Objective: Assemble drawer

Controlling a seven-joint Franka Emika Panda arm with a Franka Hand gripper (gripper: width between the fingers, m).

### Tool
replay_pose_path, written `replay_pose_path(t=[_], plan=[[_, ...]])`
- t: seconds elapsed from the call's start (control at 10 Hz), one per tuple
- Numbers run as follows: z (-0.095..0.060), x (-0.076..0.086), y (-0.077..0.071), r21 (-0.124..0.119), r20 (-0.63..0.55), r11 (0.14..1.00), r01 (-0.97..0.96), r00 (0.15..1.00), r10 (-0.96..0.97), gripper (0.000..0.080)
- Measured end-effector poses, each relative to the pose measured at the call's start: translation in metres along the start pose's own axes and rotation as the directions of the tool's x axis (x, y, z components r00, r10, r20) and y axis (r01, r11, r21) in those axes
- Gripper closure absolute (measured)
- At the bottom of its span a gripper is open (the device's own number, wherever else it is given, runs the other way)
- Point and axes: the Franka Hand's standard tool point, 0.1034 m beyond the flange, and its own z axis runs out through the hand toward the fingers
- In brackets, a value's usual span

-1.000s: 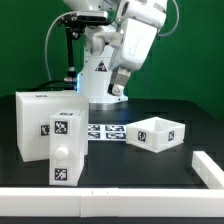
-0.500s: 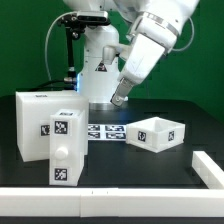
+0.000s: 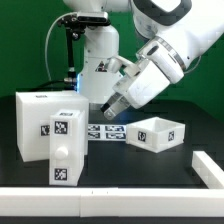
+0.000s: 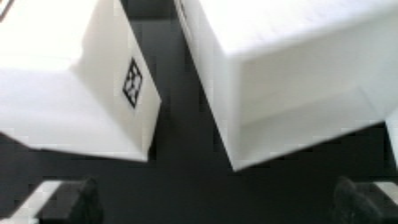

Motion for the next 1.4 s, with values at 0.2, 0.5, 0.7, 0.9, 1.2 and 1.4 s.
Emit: replay_pose_path(t=[0.2, 0.5, 0.7, 0.9, 1.2, 1.4], plan=[[0.001, 0.008, 0.001, 0.003, 0.008, 1.0, 0.017, 1.0, -0.017, 0.015], [0.002, 0.008, 0.001, 0.003, 0.005, 1.0, 0.02, 1.0, -0.02, 0.015], [0.018, -0.005, 0.007, -0.067, -0.006, 0.989, 0.132, 0.991, -0.133, 0.015], [0.028, -0.018, 0.011, -0.087, -0.004, 0.981, 0.173, 0.985, -0.174, 0.015], [0.027, -0.016, 0.01, -0.087, -0.007, 0.981, 0.174, 0.985, -0.175, 0.015], [0.031, -0.01, 0.003, -0.091, -0.027, 0.977, 0.191, 0.981, -0.194, 0.015]])
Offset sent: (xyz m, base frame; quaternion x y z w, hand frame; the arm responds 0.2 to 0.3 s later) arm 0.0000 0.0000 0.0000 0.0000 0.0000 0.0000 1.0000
